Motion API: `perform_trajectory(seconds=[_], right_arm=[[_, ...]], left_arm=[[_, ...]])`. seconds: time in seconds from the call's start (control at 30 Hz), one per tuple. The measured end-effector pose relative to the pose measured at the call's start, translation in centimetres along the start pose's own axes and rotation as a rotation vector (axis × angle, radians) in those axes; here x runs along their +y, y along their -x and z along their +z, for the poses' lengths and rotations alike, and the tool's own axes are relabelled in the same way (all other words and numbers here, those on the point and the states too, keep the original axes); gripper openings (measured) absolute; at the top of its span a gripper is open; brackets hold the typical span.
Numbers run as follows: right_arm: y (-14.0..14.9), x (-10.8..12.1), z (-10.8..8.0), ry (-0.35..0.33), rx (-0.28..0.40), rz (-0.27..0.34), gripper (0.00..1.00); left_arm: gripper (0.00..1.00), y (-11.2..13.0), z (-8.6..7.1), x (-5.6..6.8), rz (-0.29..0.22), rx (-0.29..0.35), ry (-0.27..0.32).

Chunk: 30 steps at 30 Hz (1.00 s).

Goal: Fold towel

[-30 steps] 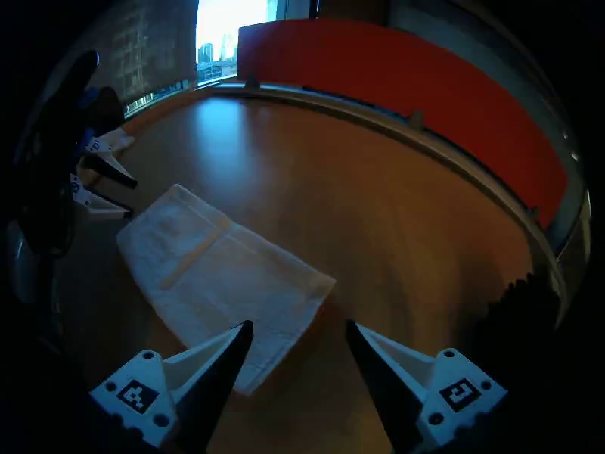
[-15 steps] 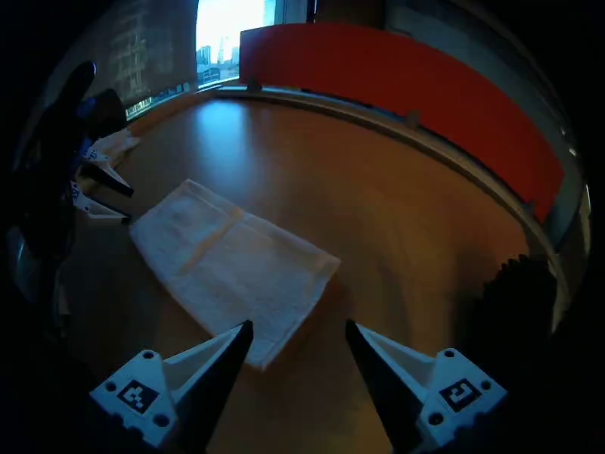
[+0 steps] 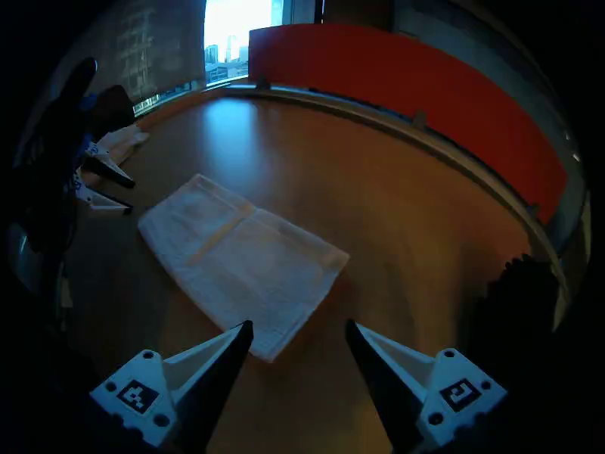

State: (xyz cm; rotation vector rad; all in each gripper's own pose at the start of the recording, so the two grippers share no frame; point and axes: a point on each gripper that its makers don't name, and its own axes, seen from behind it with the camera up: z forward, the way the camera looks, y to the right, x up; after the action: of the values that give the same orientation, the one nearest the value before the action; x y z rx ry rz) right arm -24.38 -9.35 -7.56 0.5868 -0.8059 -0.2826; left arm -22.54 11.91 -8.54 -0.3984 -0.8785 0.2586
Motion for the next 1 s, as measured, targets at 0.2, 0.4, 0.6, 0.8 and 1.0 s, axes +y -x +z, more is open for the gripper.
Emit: perform_trajectory(seconds=[0.2, 0.4, 0.6, 0.8, 1.0], right_arm=[[0.2, -0.3, 0.1, -0.027, -0.007, -0.034, 0.94], [0.4, -0.6, 0.3, -0.055, -0.018, -0.065, 0.94], [0.6, -0.7, 0.6, -0.080, -0.031, -0.093, 0.93], [0.8, -0.8, 1.1, -0.096, -0.042, -0.114, 0.93], [1.4, -1.2, 1.5, -0.115, -0.057, -0.125, 0.88]], left_arm=[[0.75, 1.1, -1.0, -0.4, -0.047, -0.001, -0.025], [0.75, 2.1, -2.3, -0.6, -0.106, 0.009, -0.053], [0.75, 3.4, -3.6, -0.7, -0.171, 0.015, -0.076], [0.75, 4.5, -4.6, -0.7, -0.208, 0.017, -0.090], [0.75, 5.4, -5.3, -0.6, -0.220, 0.008, -0.104]])
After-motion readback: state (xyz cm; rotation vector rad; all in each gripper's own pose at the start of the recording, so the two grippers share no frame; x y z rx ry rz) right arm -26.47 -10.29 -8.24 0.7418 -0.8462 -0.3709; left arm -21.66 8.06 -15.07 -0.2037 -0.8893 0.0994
